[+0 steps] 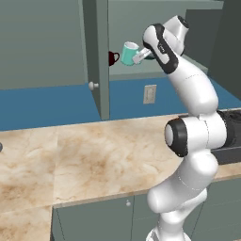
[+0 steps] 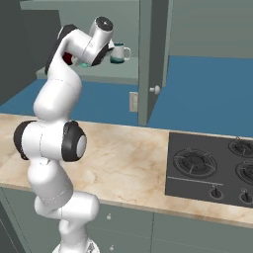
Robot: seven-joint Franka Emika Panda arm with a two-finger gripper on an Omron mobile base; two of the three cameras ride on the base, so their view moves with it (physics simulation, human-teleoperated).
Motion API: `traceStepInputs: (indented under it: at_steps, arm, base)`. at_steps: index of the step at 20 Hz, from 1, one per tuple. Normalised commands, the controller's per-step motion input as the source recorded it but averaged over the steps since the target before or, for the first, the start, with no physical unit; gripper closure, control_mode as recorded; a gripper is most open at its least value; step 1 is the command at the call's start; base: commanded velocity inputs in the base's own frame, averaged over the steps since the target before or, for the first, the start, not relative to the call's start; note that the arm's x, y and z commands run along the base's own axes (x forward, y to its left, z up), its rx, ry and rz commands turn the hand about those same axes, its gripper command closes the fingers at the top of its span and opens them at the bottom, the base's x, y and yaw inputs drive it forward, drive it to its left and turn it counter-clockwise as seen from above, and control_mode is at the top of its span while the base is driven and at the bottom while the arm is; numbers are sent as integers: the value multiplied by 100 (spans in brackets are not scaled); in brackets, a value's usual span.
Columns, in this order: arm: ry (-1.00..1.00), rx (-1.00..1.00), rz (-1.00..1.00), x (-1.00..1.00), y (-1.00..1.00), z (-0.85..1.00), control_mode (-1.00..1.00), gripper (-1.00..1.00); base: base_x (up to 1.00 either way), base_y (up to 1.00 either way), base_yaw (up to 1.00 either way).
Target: Pick the mug on the counter and place it in the cabinet with the handle facing the right, like the mugs already inside.
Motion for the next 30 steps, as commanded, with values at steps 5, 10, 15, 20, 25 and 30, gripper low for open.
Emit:
traceStepInputs:
  at_steps: [5, 10, 15, 20, 25, 30]
  arm:
    - [0, 0, 10, 24, 0, -9, -100, 100]
    - [0, 0, 14, 21, 0, -12, -100, 100]
    - [0, -3, 13, 11, 4, -5, -100, -100]
    - [0, -9, 8, -3, 11, 0, -100, -100]
    - [0, -11, 1, -9, 0, 0, -100, -100]
    - [0, -8, 1, -15, 0, 0, -100, -100]
  base:
    - [0, 0, 0]
    - [0, 0, 0]
    - [0, 0, 0]
    - [0, 0, 0]
    - [0, 0, 0]
    - [0, 0, 0]
